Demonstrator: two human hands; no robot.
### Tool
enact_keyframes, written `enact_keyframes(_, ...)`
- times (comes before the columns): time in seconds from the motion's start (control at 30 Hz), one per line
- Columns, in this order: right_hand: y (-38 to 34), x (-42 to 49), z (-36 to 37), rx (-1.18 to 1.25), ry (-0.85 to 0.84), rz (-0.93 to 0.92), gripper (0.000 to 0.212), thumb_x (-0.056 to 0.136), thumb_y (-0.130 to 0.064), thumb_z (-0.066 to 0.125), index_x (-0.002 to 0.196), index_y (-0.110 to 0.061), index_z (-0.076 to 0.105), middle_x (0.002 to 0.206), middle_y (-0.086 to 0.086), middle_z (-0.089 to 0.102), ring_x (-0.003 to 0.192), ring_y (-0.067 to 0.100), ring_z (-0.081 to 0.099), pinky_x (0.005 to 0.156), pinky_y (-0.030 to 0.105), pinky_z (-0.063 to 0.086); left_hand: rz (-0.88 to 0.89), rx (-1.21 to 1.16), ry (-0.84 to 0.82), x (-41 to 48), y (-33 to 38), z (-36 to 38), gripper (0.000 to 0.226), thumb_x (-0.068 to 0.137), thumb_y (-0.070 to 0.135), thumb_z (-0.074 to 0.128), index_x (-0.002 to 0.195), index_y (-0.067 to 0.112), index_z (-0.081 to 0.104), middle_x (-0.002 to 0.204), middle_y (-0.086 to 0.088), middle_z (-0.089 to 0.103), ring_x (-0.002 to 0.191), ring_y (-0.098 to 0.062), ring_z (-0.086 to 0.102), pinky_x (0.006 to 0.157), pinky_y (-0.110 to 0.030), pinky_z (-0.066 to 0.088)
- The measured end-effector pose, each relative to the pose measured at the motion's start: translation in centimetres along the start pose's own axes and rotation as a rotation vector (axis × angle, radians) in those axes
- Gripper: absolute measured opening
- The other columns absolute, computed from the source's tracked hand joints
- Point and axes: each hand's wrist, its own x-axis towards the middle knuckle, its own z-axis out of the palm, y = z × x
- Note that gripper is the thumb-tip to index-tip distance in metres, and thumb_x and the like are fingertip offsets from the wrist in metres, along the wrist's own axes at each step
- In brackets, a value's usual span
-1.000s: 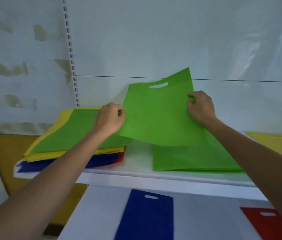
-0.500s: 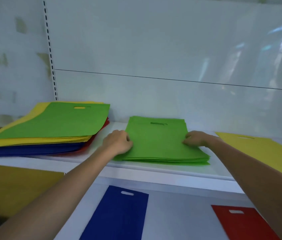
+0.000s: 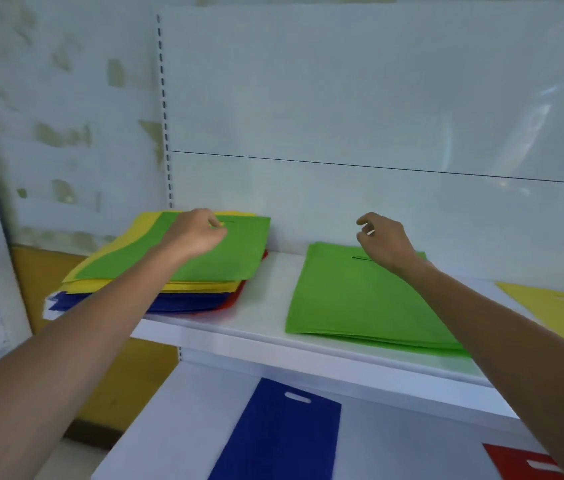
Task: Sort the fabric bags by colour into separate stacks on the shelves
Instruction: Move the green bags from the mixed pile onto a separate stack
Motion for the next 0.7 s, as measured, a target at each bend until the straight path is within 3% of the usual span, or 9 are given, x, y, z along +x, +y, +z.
enact_keyframes(0.07,-2.1,0.7,1.8,0.019,0.007,-0.030,0.030,0.090,-0.013,0.051,0.119,-0.010,0.056,0.116,0.013,0.059,0.107,0.029,0.054,0.090,0.046,0.047,-0.041,0.067,0.001,0.3,-3.2,-1.7,0.002,0.087,0.026,0.056,0.087,0.024,0.057,0.085,-0.009,0.057,0.081,-0.024,0.052,0.075,-0.030,0.041)
enact_keyframes(0.13,-4.4,1.3,3.6,0.043,-0.011,-0.036,0.031,0.090,-0.014,0.052,0.120,-0.010,0.056,0.115,0.013,0.059,0.106,0.029,0.054,0.089,0.046,0.047,-0.097,0.130,0.000,0.8,-6.2,-3.4,0.010,0.087,0.024,0.056,0.079,0.023,0.051,0.079,-0.008,0.052,0.076,-0.023,0.047,0.071,-0.030,0.039)
enact_keyframes(0.23,-7.6,2.2,6.8,0.082,-0.048,-0.008,0.032,0.089,-0.015,0.053,0.120,-0.009,0.055,0.113,0.013,0.060,0.105,0.029,0.055,0.090,0.043,0.048,-0.179,0.201,-0.006,1.4,-10.4,-5.3,0.014,0.088,0.027,0.055,0.080,0.016,0.058,0.084,-0.013,0.059,0.082,-0.026,0.054,0.074,-0.031,0.044)
enact_keyframes(0.33,-10.0,2.8,10.3,0.055,-0.082,0.057,0.028,0.089,-0.018,0.054,0.114,-0.007,0.058,0.112,0.015,0.061,0.105,0.032,0.056,0.091,0.039,0.047,-0.218,0.249,-0.050,1.6,-14.0,-5.7,0.036,0.093,0.037,0.049,0.085,0.005,0.064,0.086,-0.014,0.061,0.084,-0.027,0.057,0.071,-0.030,0.041)
enact_keyframes(0.43,-11.7,2.9,13.3,0.025,-0.175,0.178,0.024,0.090,-0.024,0.056,0.090,0.000,0.055,0.091,0.012,0.055,0.097,0.032,0.054,0.079,0.032,0.044,-0.192,0.228,-0.059,1.9,-16.3,-5.6,0.040,0.093,0.044,0.047,0.083,0.008,0.063,0.067,-0.004,0.054,0.073,-0.022,0.052,0.063,-0.028,0.037)
enact_keyframes(0.5,-12.4,3.0,14.9,0.065,-0.210,0.252,0.031,0.090,-0.026,0.057,0.071,-0.005,0.044,0.079,0.009,0.048,0.086,0.028,0.049,0.072,0.032,0.041,-0.169,0.219,-0.052,2.5,-17.2,-5.7,0.039,0.090,0.046,0.052,0.081,0.009,0.063,0.059,-0.002,0.050,0.069,-0.022,0.053,0.060,-0.027,0.036)
enact_keyframes(0.63,-13.5,3.6,16.7,0.142,-0.123,0.370,0.033,0.086,-0.014,0.062,0.062,-0.010,0.040,0.067,0.007,0.045,0.069,0.022,0.048,0.055,0.026,0.041,-0.125,0.210,-0.119,3.8,-18.6,-5.8,0.032,0.084,0.045,0.062,0.074,0.015,0.060,0.066,-0.006,0.057,0.068,-0.021,0.055,0.062,-0.028,0.038)
enact_keyframes(0.7,-14.0,3.9,17.4,0.116,-0.076,0.372,0.017,0.085,-0.005,0.060,0.069,-0.003,0.055,0.071,0.014,0.056,0.070,0.025,0.056,0.061,0.030,0.047,-0.111,0.184,-0.139,4.4,-19.1,-5.6,0.026,0.083,0.041,0.065,0.074,0.017,0.060,0.073,-0.009,0.062,0.072,-0.023,0.061,0.066,-0.029,0.044)
